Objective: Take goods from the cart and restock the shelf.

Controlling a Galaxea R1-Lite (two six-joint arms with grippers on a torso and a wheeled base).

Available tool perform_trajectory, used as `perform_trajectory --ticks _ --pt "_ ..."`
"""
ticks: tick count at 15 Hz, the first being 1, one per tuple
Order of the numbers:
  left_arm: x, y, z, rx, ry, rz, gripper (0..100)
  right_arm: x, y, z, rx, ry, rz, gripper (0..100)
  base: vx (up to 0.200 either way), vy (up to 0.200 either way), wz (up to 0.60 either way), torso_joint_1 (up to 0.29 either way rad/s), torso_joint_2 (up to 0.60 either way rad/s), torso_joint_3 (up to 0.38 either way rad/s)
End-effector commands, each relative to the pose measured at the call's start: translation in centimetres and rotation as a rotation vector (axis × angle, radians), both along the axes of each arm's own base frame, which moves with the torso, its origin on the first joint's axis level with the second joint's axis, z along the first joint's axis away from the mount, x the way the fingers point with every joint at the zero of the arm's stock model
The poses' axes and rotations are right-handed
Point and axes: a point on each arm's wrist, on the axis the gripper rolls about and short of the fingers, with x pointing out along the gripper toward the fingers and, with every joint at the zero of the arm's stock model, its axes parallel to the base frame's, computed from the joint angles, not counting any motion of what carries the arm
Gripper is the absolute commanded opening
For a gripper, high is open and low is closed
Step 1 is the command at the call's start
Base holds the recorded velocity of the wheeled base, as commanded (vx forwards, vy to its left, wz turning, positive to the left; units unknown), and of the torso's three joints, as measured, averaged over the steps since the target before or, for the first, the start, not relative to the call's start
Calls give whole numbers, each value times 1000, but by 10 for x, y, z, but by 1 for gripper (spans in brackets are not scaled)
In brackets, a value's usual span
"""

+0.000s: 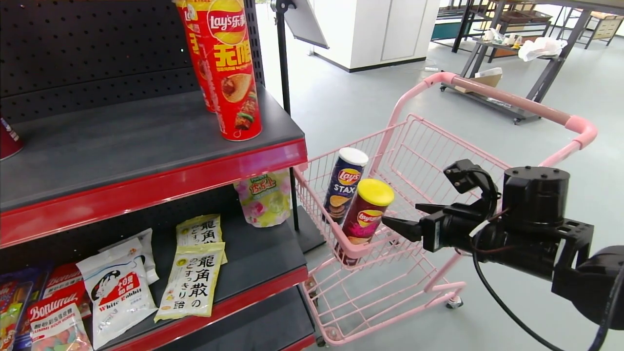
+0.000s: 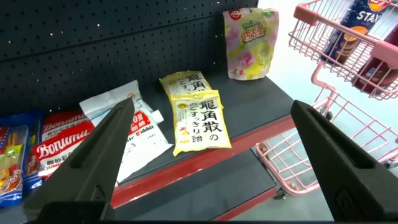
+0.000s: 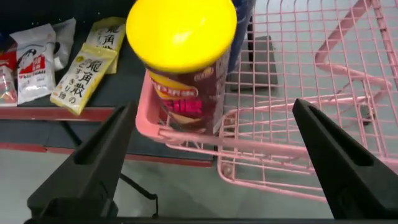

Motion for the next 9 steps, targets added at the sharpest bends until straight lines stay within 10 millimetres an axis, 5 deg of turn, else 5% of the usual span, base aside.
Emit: perform_trajectory --ticks 1,9 --pt "0 0 0 0 -1 0 100 15 12 -5 0 7 16 100 0 0 0 0 0 0" --pt "0 0 0 0 1 0 100 44 49 -25 16 42 63 100 0 0 0 0 0 0"
